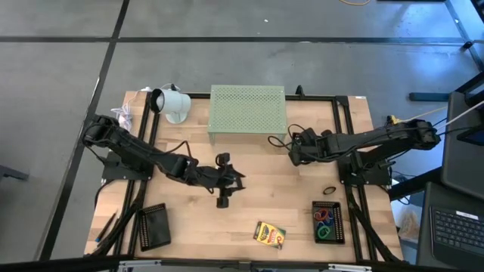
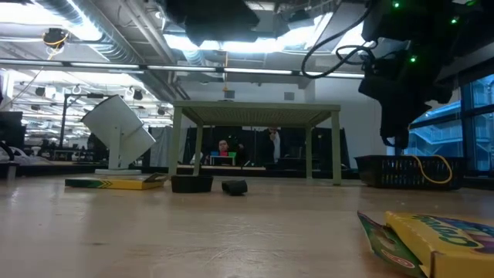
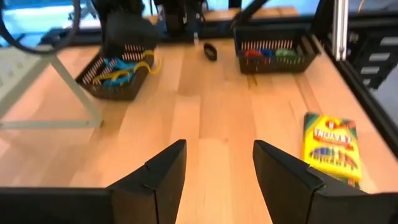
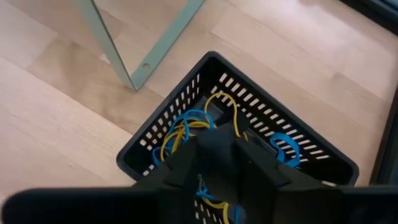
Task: Pick & Place Office Desk Supplies
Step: Put the black rubber band into the top right black bin
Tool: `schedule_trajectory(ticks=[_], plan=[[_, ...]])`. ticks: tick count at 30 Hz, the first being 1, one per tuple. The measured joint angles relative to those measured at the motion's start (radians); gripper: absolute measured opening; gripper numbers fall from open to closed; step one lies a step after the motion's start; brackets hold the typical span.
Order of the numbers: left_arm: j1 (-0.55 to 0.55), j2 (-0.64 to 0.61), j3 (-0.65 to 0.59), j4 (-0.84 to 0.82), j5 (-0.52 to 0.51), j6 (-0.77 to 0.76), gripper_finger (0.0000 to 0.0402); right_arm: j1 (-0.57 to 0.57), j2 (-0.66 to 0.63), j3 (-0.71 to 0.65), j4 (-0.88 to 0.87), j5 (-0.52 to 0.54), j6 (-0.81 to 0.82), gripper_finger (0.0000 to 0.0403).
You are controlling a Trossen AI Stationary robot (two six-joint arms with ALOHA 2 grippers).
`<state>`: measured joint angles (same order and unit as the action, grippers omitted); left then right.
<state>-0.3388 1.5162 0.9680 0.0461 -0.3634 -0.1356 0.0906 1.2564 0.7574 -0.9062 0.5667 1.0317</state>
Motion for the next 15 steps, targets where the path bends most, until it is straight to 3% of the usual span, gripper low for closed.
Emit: schedule_trajectory(ticks=[9, 15], plan=[[-0.007, 0.041, 0.000, -0.074, 0.000, -0.017, 0.0177, 0.000, 0.000, 0.000, 0.002, 0.046, 0.001, 0.0211], [-0.007, 0.121, 0.000, -0.103, -0.034, -0.019, 0.0185, 0.001, 0.000, 0.000, 0.005, 0.026, 0.004, 0.0251]])
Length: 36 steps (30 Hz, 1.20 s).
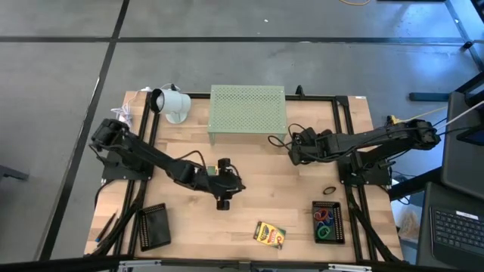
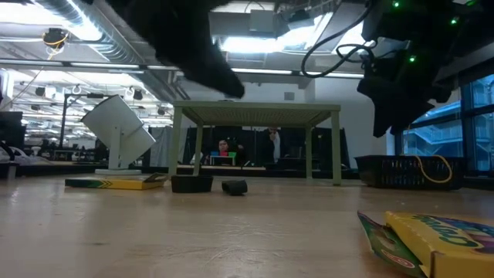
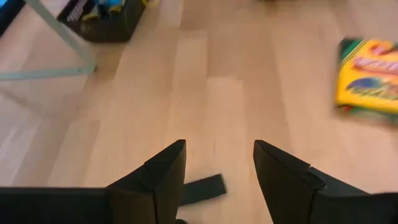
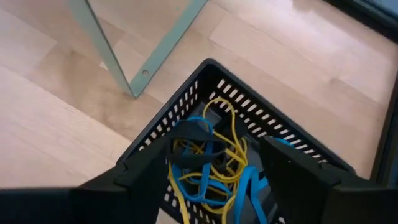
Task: Pick & Place Office Desk Supplies
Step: Put the black rubber band into the top right black bin
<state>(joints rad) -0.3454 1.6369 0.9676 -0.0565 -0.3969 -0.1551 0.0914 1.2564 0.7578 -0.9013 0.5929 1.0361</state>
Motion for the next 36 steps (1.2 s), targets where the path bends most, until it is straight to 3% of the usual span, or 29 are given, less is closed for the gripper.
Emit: schedule_trajectory(ticks=[11, 22, 27, 36], plan=[[0.000, 0.108, 0.000, -0.172, -0.040, -0.078, 0.0234, 0.000, 0.000, 0.000, 0.004, -0.052, 0.001, 0.0256], [0.043, 0.212, 0.004, -0.171, -0.052, -0.102, 0.0248, 0.000, 0.000, 0.000, 0.040, -0.073, 0.003, 0.0256], [0.057, 0.208, 0.003, -0.176, 0.003, -0.154, 0.0211, 0.000, 0.000, 0.000, 0.042, -0.115, 0.003, 0.0256], [0.056, 0.204, 0.001, -0.178, 0.026, -0.155, 0.0066, 0.007, 0.000, 0.000, 0.042, -0.115, 0.003, 0.0256]])
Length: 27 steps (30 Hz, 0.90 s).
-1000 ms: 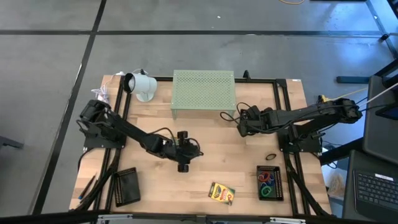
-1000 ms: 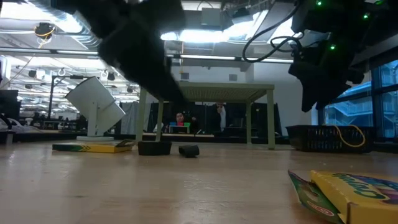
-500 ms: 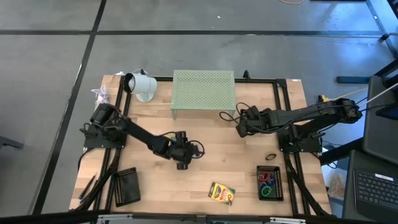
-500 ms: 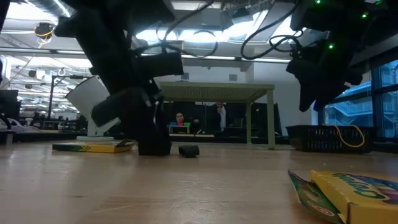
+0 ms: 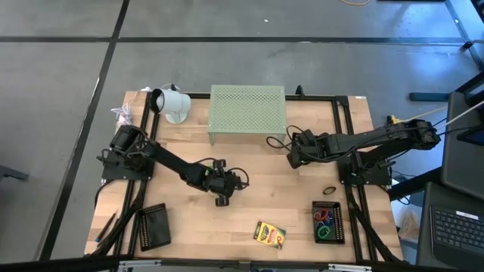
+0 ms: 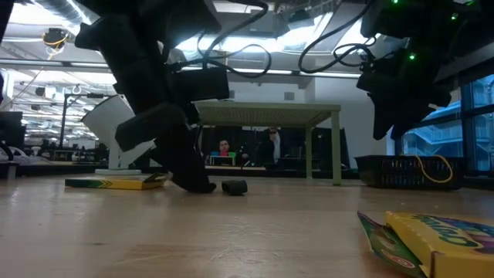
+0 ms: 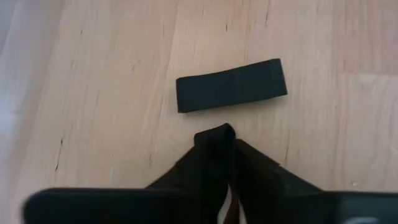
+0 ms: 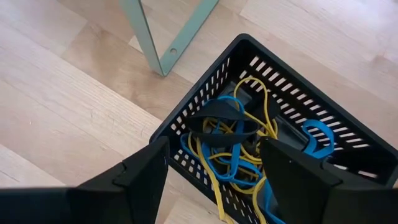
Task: Pick & Place Office Desk Supplies
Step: Put the black rubber band into the top right black bin
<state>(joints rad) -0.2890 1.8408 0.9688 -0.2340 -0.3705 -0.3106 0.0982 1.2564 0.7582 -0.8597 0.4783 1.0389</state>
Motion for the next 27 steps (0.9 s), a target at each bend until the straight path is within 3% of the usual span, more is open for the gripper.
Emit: schedule_trajectory(ticks=[5, 15, 21, 27], plan=[[0.001, -0.015, -0.003, -0.009, -0.022, 0.025, 0.0008, 0.000, 0.000, 0.000, 0.000, 0.001, 0.000, 0.0241], [-0.012, -0.190, -0.004, 0.128, -0.032, 0.146, 0.0003, 0.029, -0.013, 0.001, 0.020, 0.003, 0.000, 0.0200], [-0.029, -0.295, -0.003, 0.337, -0.024, 0.379, 0.0005, 0.072, -0.027, 0.001, 0.112, -0.032, -0.009, 0.0187], [-0.057, -0.338, -0.001, 0.542, -0.023, 0.585, 0.0004, 0.119, -0.026, 0.001, 0.332, -0.105, -0.093, 0.0186]])
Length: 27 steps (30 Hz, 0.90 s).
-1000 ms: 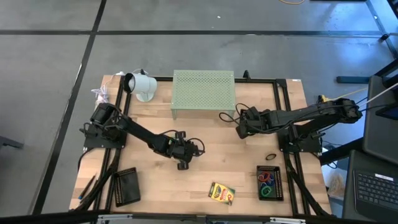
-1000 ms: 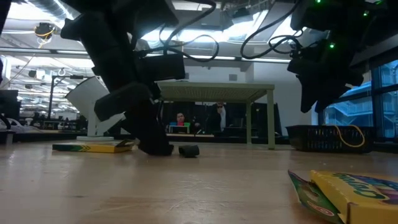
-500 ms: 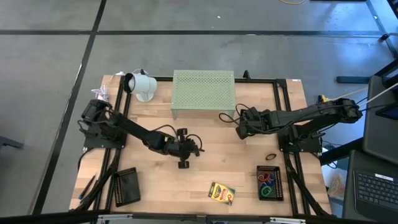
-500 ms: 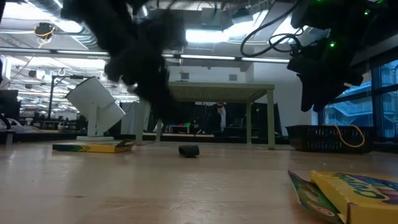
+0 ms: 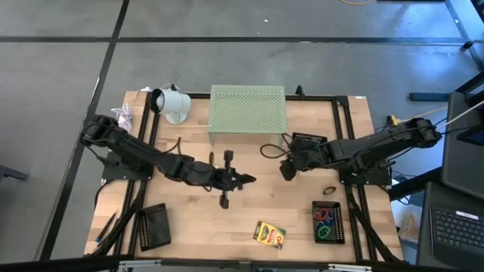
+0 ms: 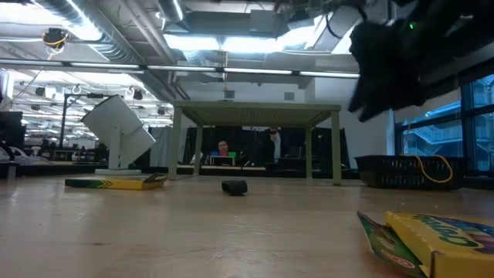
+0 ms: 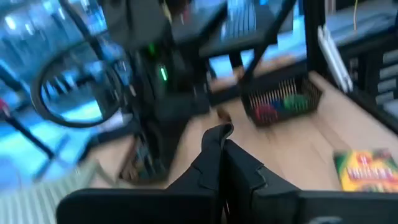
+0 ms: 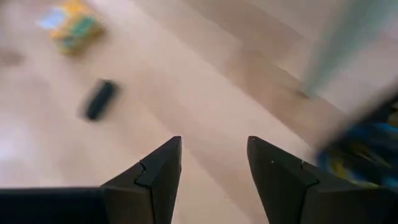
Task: Pick & Place Office Desk Supplies
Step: Put the black rubber band into the top right black bin
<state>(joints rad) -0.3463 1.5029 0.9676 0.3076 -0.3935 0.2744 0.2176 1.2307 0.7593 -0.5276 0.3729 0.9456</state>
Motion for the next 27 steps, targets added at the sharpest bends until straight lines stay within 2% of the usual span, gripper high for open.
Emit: schedule_trajectory(ticks=[6, 10, 14, 19, 24, 27], plan=[[-0.021, -0.001, 0.000, 0.121, 0.001, 0.069, 0.0004, 0.047, 0.002, 0.000, 0.292, -0.030, -0.191, 0.0186], [-0.041, -0.001, 0.000, 0.117, -0.008, 0.038, 0.0004, 0.088, 0.002, 0.000, 0.485, -0.050, -0.426, 0.0186], [-0.062, -0.001, 0.000, 0.109, -0.011, 0.017, 0.0004, 0.136, 0.002, 0.000, 0.650, -0.132, -0.685, 0.0186], [-0.083, -0.001, 0.000, 0.112, -0.016, 0.000, 0.0004, 0.194, 0.005, 0.000, 0.748, -0.180, -0.926, 0.0186], [-0.083, 0.000, 0.000, 0.135, -0.015, -0.036, 0.0004, 0.215, 0.020, 0.000, 0.824, -0.170, -1.048, 0.0186], [-0.067, 0.015, 0.000, 0.201, 0.035, -0.062, 0.0004, 0.214, 0.041, 0.000, 0.899, -0.146, -1.103, 0.0186]])
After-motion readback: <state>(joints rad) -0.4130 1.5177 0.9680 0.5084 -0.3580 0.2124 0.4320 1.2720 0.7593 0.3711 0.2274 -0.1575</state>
